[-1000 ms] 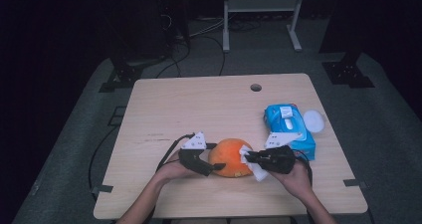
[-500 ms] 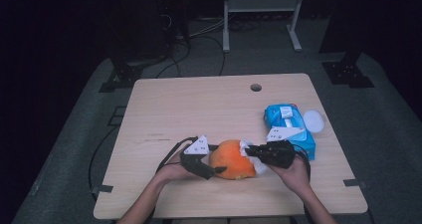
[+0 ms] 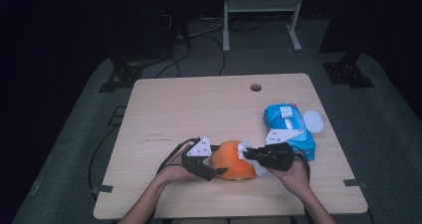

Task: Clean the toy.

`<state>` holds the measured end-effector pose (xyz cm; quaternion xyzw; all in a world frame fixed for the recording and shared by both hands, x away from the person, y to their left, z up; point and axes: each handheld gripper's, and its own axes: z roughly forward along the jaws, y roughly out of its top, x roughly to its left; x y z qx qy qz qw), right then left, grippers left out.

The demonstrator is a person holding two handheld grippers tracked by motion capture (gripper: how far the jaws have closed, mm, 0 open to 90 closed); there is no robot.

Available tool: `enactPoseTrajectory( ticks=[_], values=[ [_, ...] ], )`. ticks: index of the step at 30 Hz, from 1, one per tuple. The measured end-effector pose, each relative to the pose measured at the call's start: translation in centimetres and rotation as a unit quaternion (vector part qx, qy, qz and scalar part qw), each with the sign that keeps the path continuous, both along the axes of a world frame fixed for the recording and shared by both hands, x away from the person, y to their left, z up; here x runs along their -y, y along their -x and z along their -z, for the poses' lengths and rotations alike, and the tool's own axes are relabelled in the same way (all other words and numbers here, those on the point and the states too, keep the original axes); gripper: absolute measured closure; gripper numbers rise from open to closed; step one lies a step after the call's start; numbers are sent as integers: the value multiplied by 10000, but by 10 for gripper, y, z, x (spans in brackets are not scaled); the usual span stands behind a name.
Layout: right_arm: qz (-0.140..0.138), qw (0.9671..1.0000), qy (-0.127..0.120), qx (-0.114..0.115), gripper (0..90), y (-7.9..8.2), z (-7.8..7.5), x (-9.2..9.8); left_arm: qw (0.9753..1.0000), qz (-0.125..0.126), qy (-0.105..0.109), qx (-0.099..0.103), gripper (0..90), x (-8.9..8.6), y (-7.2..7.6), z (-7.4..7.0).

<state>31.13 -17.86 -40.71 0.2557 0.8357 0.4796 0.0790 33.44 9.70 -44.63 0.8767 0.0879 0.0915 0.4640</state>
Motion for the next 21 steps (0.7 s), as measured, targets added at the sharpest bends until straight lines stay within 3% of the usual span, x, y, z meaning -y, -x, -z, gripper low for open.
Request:
enactPoseTrajectory(
  ticks=[3, 6, 8, 11, 14, 18, 21],
  values=[
    [65, 9998, 182, 46, 837, -1, 1, 1, 10000, -11, 44, -1, 227, 0, 0, 0],
    [331, 9986, 424, 2, 836, -6, 6, 14, 10000, -10, 3, 30, 227, 1, 2, -2],
    [347, 9987, 358, -54, 836, -6, 7, 18, 10000, -13, -28, 69, 226, 4, 3, -4],
    [47, 9999, 145, 56, 835, 2, -2, 6, 9999, -9, -93, 128, 226, 9, 4, -5],
    [-148, 9991, 302, 251, 834, 7, -7, -10, 9999, -33, -113, 121, 223, 9, 4, -5],
    [-73, 9991, 387, 163, 836, 2, -4, -6, 10000, -39, 41, 15, 183, 6, 2, -5],
    [75, 9996, 287, -19, 835, -2, 2, 7, 9987, -275, 246, -339, 101, 5, -3, -7]
  ],
)
